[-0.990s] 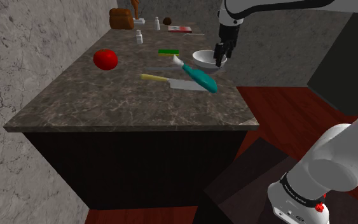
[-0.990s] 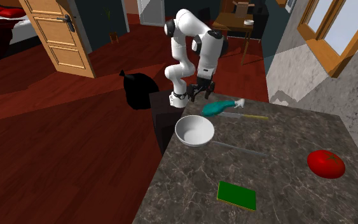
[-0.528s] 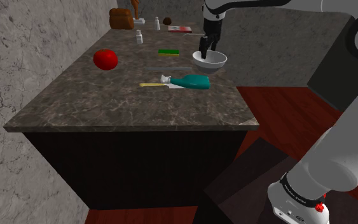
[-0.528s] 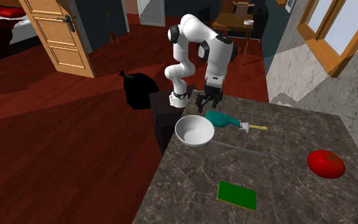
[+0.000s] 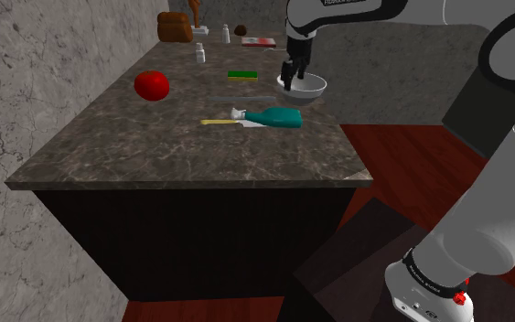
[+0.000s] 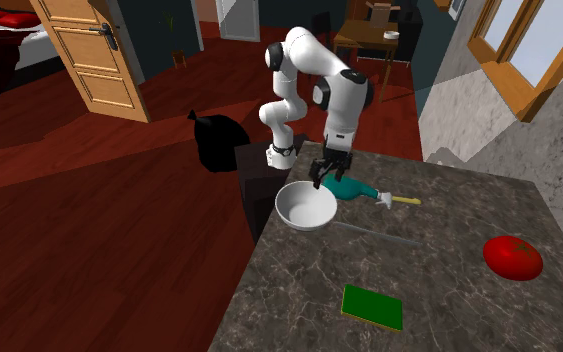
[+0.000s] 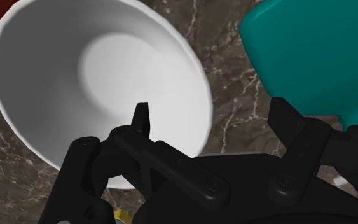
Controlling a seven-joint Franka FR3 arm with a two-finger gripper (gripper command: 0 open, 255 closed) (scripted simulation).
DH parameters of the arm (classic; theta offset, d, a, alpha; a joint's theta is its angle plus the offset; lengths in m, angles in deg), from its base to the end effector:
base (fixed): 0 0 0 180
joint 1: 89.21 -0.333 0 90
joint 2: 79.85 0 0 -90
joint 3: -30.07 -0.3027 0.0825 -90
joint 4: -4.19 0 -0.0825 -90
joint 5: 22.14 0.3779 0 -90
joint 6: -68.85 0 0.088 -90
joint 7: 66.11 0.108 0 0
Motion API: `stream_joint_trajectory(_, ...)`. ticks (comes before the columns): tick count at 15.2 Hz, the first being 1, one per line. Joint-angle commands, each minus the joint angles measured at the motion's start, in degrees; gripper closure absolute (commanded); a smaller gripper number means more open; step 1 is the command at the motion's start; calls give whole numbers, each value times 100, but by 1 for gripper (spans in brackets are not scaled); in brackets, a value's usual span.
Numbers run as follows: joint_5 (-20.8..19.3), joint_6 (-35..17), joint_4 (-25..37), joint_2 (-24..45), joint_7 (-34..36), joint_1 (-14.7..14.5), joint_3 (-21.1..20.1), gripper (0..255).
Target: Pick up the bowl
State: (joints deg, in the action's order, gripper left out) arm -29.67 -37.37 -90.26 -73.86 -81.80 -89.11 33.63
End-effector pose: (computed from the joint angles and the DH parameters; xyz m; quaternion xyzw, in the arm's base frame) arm 0.5970 -0.0470 0.5404 0.9892 0.1198 0.0384 0.0746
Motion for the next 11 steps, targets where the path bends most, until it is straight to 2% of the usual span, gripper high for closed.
stream_joint_trajectory(1,-4,-136,-136,-3,13,3,2,0)
stream_joint_trajectory(2,-4,-136,-136,-3,13,3,2,0)
stream_joint_trajectory(3,-3,-122,-118,1,12,2,2,255)
stream_joint_trajectory(11,-3,-119,-115,3,11,2,2,255)
